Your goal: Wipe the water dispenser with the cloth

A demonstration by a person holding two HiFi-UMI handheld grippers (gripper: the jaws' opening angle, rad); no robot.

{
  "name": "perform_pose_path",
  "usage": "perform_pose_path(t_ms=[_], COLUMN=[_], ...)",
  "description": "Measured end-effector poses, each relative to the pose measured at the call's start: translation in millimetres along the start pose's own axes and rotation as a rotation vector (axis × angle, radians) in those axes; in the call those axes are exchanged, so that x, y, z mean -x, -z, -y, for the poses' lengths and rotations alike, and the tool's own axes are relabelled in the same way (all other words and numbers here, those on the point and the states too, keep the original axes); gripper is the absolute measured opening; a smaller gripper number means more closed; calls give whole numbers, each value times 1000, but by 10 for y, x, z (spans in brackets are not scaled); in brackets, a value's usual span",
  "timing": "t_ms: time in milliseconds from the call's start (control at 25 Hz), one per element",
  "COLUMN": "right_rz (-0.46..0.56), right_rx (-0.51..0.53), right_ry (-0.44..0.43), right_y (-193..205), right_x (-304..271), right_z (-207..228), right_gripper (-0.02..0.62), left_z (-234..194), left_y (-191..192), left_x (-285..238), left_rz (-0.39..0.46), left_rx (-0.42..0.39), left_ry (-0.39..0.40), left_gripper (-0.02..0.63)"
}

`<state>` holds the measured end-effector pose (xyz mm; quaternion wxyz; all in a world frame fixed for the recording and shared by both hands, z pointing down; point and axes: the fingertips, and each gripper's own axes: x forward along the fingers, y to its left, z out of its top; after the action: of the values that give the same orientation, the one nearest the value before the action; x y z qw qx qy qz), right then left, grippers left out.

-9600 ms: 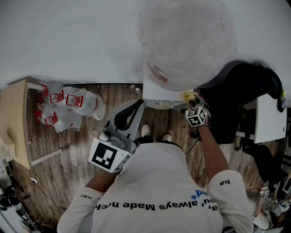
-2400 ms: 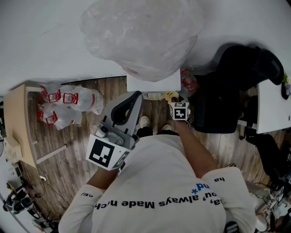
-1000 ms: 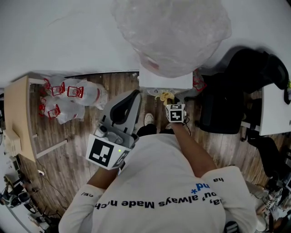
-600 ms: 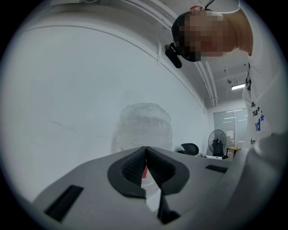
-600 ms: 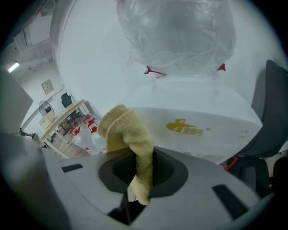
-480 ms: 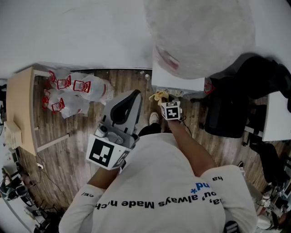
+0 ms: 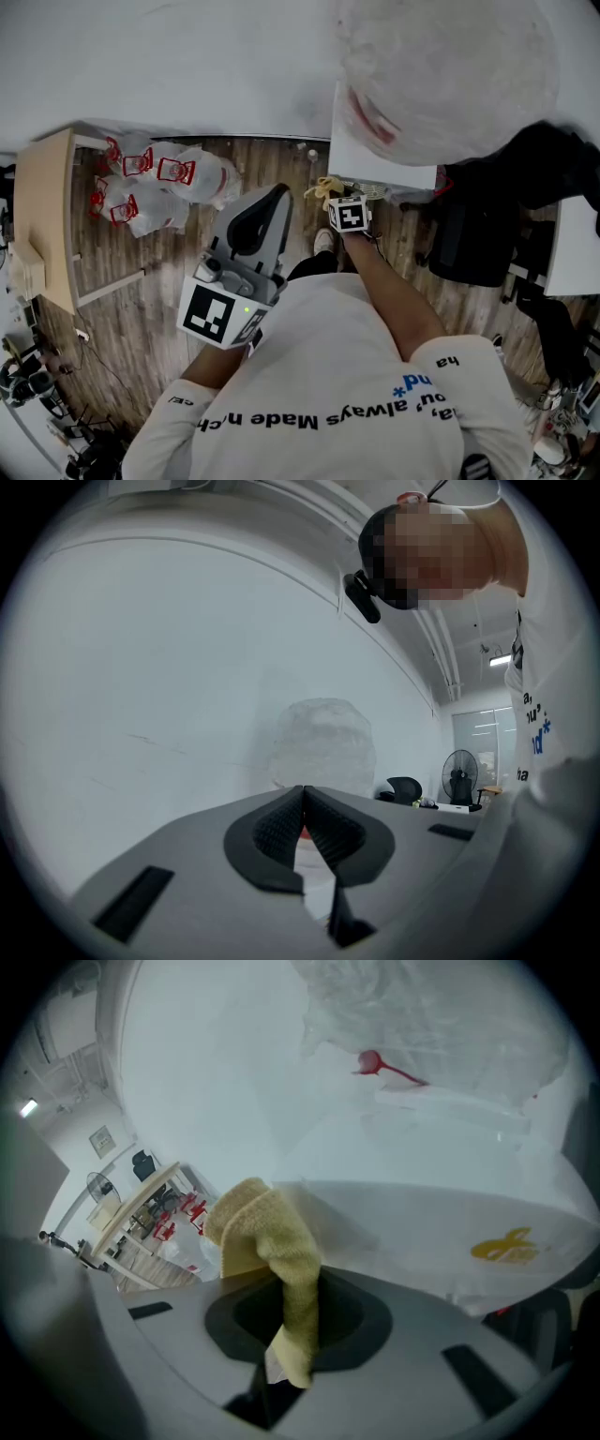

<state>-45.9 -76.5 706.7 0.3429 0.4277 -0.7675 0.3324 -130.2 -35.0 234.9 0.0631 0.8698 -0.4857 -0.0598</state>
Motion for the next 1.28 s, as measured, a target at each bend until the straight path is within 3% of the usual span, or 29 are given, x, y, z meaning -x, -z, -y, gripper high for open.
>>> perform_pose_path(t_ms=[480, 1280], right_rz=[-84, -64], right_rx=[-39, -120], right_ry=[56, 104], right_y=[5, 82], right_x=[-67, 154], right_z=[144, 516], right_gripper=[61, 60], left_z=[-164, -30], left_y=[34, 21], left_x=[-30, -158], left_rz=[-8, -2], left_rx=[7, 14], left_ry=[0, 46], left_gripper=[20, 20])
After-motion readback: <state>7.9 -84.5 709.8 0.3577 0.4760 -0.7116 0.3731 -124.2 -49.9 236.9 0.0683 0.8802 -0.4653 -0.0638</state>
